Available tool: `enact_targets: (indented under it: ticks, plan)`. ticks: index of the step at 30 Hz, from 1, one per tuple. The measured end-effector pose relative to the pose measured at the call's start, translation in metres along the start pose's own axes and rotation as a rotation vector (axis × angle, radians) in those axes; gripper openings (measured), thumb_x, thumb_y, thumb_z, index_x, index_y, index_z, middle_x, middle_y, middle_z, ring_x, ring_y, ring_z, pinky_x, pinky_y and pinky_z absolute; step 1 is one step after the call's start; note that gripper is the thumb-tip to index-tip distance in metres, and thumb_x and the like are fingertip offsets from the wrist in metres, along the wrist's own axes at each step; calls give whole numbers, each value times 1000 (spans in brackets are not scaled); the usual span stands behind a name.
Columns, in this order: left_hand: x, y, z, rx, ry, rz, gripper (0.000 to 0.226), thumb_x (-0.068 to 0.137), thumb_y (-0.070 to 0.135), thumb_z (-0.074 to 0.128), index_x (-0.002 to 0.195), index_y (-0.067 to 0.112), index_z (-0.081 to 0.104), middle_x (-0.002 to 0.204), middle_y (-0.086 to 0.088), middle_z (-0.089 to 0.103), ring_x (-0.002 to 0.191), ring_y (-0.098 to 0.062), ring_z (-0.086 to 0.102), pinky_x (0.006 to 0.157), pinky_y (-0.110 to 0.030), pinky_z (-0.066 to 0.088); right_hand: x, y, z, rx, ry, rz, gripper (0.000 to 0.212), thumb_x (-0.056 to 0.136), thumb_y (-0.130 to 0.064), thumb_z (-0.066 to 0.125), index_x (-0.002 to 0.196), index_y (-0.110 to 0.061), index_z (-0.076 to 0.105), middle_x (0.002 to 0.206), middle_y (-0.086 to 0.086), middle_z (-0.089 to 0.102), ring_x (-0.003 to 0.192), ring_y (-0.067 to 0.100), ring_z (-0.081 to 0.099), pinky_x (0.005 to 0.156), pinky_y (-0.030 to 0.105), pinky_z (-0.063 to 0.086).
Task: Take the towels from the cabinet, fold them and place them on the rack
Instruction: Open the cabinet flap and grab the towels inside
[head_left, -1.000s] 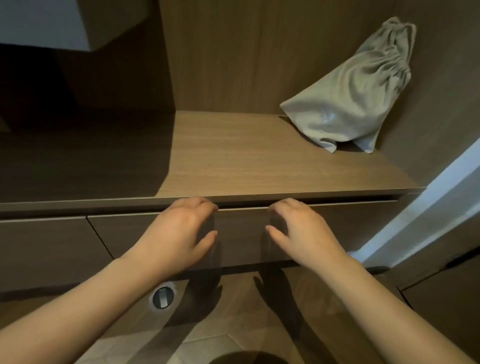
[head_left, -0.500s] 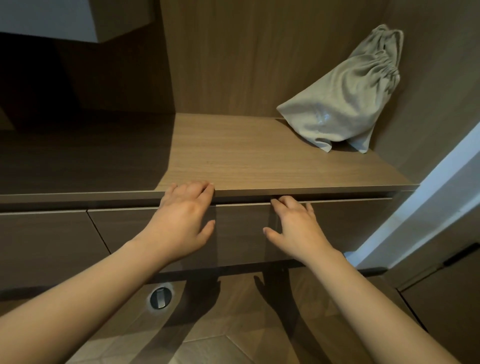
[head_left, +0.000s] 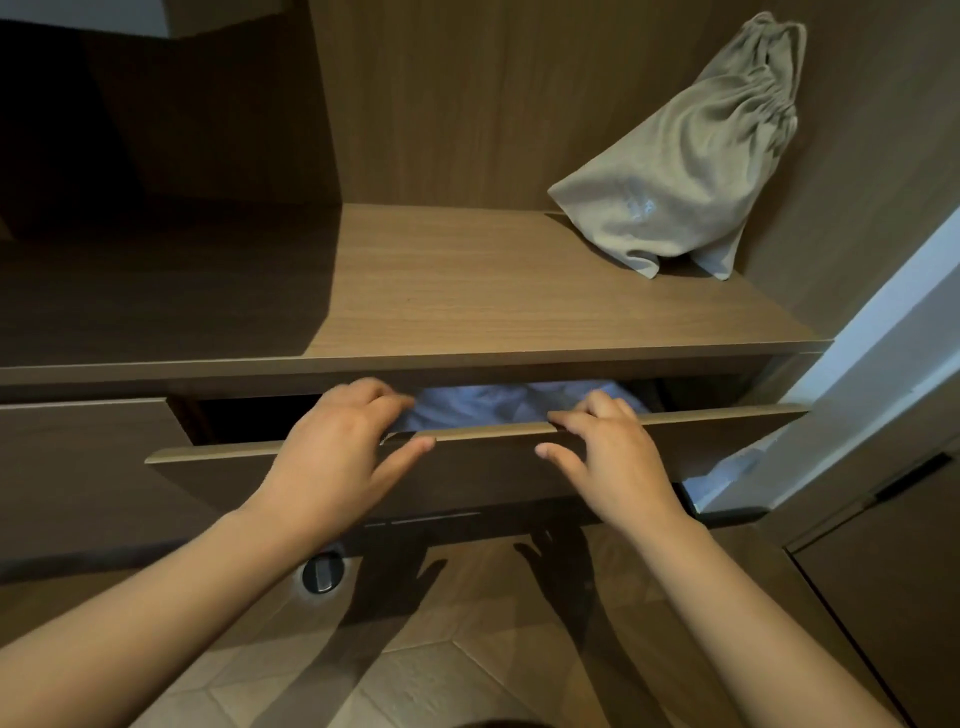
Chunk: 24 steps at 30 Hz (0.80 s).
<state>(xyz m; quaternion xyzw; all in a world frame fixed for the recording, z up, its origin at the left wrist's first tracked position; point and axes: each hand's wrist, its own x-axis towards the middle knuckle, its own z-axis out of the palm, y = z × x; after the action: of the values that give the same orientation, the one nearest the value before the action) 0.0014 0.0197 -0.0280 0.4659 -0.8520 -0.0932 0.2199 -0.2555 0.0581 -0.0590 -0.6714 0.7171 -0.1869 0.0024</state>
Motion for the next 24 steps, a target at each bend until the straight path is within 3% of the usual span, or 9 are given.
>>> enact_targets:
  ticks: [4,8,13,15,17,21,24]
  plan:
    - [-10,-12,9,-5,-155,-131,44,86,52,58,118,23,66,110,5,61,96,-10,59,83,-32,52,-12,7,0,42,0,-4,40,89,-39,68,125,-21,66,101,-9,49,101,6,44,85,21,38]
    - [-11,-17,14,14,-154,-99,36,86,48,63,113,24,69,103,6,61,91,-10,59,78,-31,50,-16,8,0,60,-54,-16,40,87,-39,70,124,-24,63,117,-8,60,113,10,53,92,24,40]
    - [-18,-22,17,-34,-215,-83,31,77,55,66,97,31,72,89,13,57,78,-4,56,68,-27,52,-27,22,0,134,-91,-31,26,86,-39,70,109,-27,68,99,-17,61,101,6,54,78,15,38]
    - [-26,-23,20,-43,-241,-61,33,75,58,65,96,34,71,88,14,56,77,-2,56,66,-25,51,-39,28,5,124,-75,-78,30,88,-41,67,115,-27,69,104,-14,63,105,7,51,87,25,41]
    - [-31,-25,23,-56,-265,-37,41,71,64,61,96,34,70,89,14,57,77,-2,57,65,-26,52,-49,32,11,138,-74,-106,38,90,-43,61,123,-26,67,106,-13,60,104,3,47,89,26,40]
    - [-37,-29,30,-257,-329,-74,50,61,67,62,97,34,71,95,11,59,84,-4,58,73,-32,53,-60,40,17,208,-111,-143,44,87,-49,54,124,-28,67,104,-15,57,100,1,49,85,25,45]
    - [-44,-33,41,-354,-437,-49,49,65,58,68,110,38,68,113,18,60,104,4,56,88,-23,50,-75,47,23,216,-111,-176,43,87,-52,54,122,-31,66,117,-17,64,111,5,55,94,31,45]
